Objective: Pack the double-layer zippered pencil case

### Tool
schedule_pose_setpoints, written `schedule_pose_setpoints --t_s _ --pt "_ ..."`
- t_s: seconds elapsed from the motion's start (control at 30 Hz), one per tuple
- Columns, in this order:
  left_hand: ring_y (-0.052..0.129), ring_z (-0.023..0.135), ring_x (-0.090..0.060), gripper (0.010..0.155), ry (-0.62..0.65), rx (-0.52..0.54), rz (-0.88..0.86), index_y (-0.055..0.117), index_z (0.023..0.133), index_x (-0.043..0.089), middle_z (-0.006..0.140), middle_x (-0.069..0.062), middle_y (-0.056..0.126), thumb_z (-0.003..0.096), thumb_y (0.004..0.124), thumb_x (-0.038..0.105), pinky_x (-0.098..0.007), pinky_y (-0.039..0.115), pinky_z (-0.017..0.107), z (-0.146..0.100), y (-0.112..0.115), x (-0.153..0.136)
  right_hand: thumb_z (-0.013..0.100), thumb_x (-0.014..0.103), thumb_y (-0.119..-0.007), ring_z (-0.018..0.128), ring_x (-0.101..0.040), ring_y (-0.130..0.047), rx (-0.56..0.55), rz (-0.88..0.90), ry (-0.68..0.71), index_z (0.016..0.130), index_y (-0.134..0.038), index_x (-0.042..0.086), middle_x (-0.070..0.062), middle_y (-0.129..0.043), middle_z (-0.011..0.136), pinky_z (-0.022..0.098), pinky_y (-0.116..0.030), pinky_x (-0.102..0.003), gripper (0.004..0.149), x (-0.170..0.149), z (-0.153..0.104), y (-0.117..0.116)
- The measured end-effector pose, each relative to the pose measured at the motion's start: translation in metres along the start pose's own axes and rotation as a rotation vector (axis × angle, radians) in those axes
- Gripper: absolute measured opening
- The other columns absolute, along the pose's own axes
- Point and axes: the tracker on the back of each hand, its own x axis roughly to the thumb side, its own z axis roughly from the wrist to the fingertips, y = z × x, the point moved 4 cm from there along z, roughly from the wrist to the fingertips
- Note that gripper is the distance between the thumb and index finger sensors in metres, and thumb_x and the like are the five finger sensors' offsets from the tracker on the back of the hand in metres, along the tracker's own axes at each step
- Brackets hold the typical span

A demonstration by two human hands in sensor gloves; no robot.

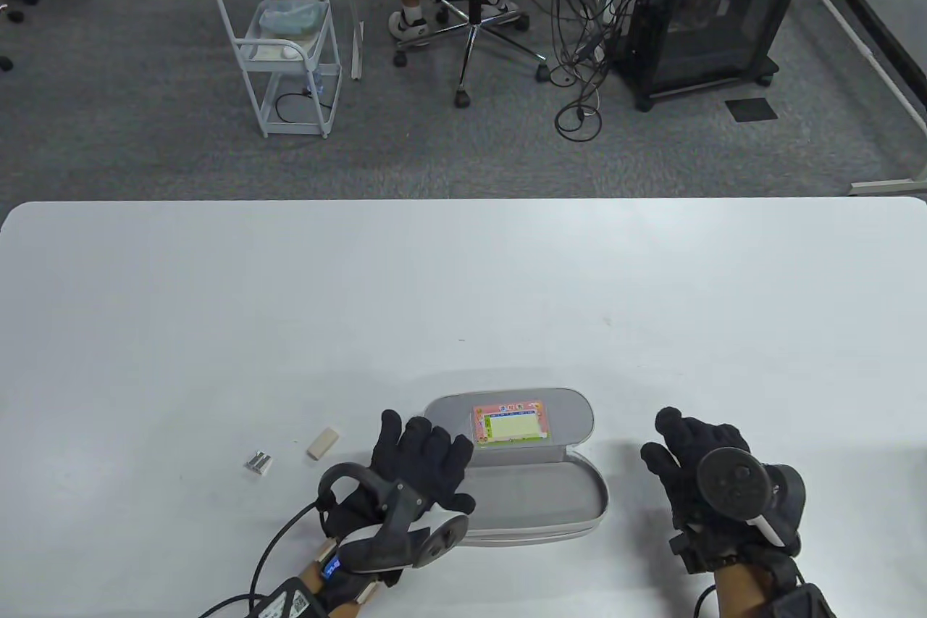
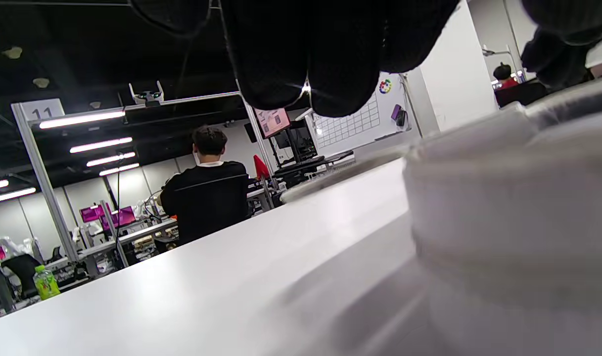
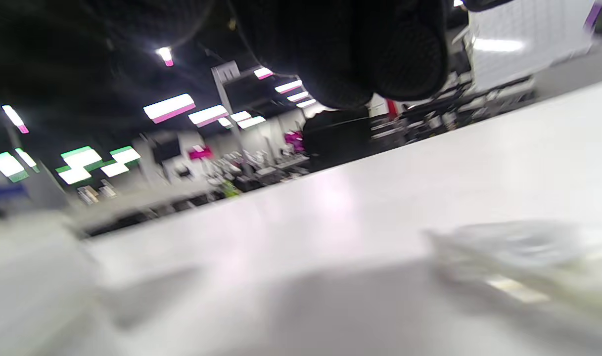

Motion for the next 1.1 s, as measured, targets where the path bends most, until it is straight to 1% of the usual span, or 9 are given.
schedule_pose_setpoints --t_s 0.17,0.23,0.33,0.5,0.67,0.73,0.83,0.97,1.1 --pt "0.084 0.095 -0.035 0.068 -0.060 -0.035 -0.133 0.067 0.098 0.030 0.099 0.000 0.086 0.0423 0.061 0.069 -0.060 0.058 0.073 -0.003 0.009 -0.017 0.040 0.058 -0.075 0.095 -0.050 -0.061 0.111 -0.306 -0.216 0.101 -0.066 0.014 -0.019 -0.069 0.105 0.071 -0.034 -0.066 0.075 -0.019 0.004 -0.011" --pt "0.083 0.096 -0.036 0.068 -0.073 -0.016 -0.150 0.066 0.098 0.030 0.099 0.000 0.085 0.0423 0.061 0.069 -0.061 0.057 0.073 -0.003 0.007 -0.021 0.038 0.064 -0.073 0.100 -0.052 -0.044 0.304 -0.488 -0.288 0.106 -0.060 0.018 -0.020 -0.052 0.114 0.071 -0.023 -0.067 0.083 -0.030 0.003 -0.025" --pt "0.081 0.097 -0.036 0.068 -0.063 -0.014 -0.118 0.066 0.098 0.030 0.100 0.000 0.085 0.0423 0.061 0.069 -0.061 0.056 0.073 -0.004 0.006 -0.020 0.035 0.068 -0.072 0.103 -0.054 -0.027 0.438 -0.540 -0.343 0.108 -0.055 0.018 -0.021 -0.036 0.118 0.069 -0.012 -0.068 0.091 -0.037 0.000 -0.039" --pt "0.080 0.098 -0.037 0.068 -0.079 -0.027 -0.136 0.066 0.098 0.030 0.100 0.000 0.084 0.0424 0.061 0.069 -0.061 0.055 0.073 -0.003 0.011 -0.024 0.039 0.061 -0.071 0.103 -0.055 -0.021 0.525 -0.573 -0.352 0.106 -0.058 0.022 -0.019 -0.036 0.119 0.067 -0.007 -0.069 0.079 -0.040 0.005 -0.057" --pt "0.079 0.099 -0.037 0.068 -0.115 -0.030 -0.126 0.066 0.098 0.030 0.100 0.000 0.085 0.0425 0.061 0.069 -0.061 0.055 0.074 -0.003 0.013 -0.029 0.041 0.058 -0.075 0.105 -0.053 -0.026 0.444 -0.666 -0.217 0.099 -0.068 0.021 -0.017 -0.049 0.115 0.068 -0.008 -0.069 0.069 -0.018 0.007 -0.057" --pt "0.080 0.098 -0.037 0.068 -0.138 -0.012 -0.131 0.066 0.098 0.030 0.099 0.000 0.085 0.0427 0.061 0.069 -0.061 0.056 0.073 -0.004 0.010 -0.032 0.041 0.057 -0.074 0.105 -0.052 -0.032 0.273 -0.610 -0.163 0.096 -0.070 0.015 -0.014 -0.059 0.111 0.068 -0.011 -0.069 0.069 -0.005 0.007 -0.041" --pt "0.082 0.097 -0.037 0.068 -0.147 0.000 -0.157 0.068 0.097 0.030 0.098 0.000 0.087 0.0427 0.061 0.069 -0.061 0.057 0.073 -0.005 0.009 -0.036 0.046 0.054 -0.071 0.104 -0.050 -0.034 -0.086 -0.326 -0.027 0.098 -0.063 0.011 -0.019 -0.052 0.110 0.069 -0.012 -0.069 0.069 0.035 -0.004 0.006" --pt "0.084 0.095 -0.036 0.067 -0.153 -0.017 -0.157 0.069 0.097 0.030 0.096 0.001 0.089 0.0428 0.061 0.069 -0.060 0.058 0.073 -0.004 0.013 -0.039 0.044 0.054 -0.073 0.103 -0.050 -0.045 -0.070 -0.064 0.246 0.097 -0.067 0.012 -0.019 -0.059 0.109 0.071 -0.019 -0.069 0.068 0.093 -0.027 -0.002" --pt "0.085 0.095 -0.036 0.067 -0.170 -0.023 -0.162 0.070 0.096 0.030 0.096 0.001 0.089 0.0426 0.061 0.069 -0.060 0.058 0.072 -0.003 0.015 -0.043 0.040 0.055 -0.073 0.102 -0.048 -0.054 0.023 -0.192 0.386 0.097 -0.070 0.016 -0.015 -0.069 0.106 0.071 -0.023 -0.068 0.069 0.136 -0.040 -0.032"
